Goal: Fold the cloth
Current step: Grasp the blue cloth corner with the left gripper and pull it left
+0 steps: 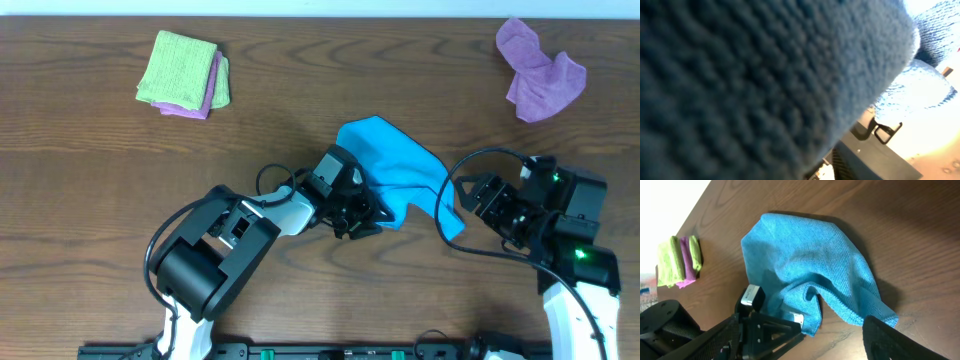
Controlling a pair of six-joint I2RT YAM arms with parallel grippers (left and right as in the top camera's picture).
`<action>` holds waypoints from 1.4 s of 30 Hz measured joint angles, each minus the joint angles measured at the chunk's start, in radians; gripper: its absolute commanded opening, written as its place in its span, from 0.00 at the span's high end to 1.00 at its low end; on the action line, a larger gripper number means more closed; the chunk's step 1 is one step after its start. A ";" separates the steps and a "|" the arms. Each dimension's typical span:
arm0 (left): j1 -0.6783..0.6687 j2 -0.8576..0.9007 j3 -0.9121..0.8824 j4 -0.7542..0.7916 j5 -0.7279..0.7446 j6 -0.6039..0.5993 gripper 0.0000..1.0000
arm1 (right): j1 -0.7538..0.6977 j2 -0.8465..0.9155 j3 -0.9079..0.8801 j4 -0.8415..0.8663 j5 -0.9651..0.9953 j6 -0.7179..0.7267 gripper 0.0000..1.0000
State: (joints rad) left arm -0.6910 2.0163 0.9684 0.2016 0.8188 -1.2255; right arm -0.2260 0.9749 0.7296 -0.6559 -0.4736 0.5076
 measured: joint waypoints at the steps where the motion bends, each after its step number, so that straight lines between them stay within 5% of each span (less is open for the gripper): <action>1: 0.000 0.000 0.000 -0.001 -0.005 0.007 0.66 | 0.000 0.000 0.000 0.000 -0.002 0.000 0.21; 7: 0.000 0.000 0.002 0.007 -0.014 0.075 0.59 | 0.000 0.000 0.000 0.000 -0.014 0.000 0.21; 23: -0.002 -0.011 0.020 -0.093 -0.068 0.249 0.80 | 0.000 0.000 0.000 -0.031 -0.064 0.000 0.21; 27: -0.003 -0.018 0.024 -0.089 -0.085 0.259 0.47 | 0.000 0.000 0.000 -0.041 -0.070 0.000 0.22; 31: -0.012 -0.037 0.037 -0.084 -0.121 0.200 0.33 | 0.000 0.000 0.000 -0.042 -0.072 0.000 0.22; 42: -0.031 -0.047 0.050 -0.138 -0.219 0.148 0.55 | 0.000 0.000 0.000 -0.042 -0.077 0.000 0.21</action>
State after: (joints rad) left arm -0.7223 1.9697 1.0180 0.0635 0.5999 -1.0775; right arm -0.2260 0.9749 0.7296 -0.6983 -0.5510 0.5079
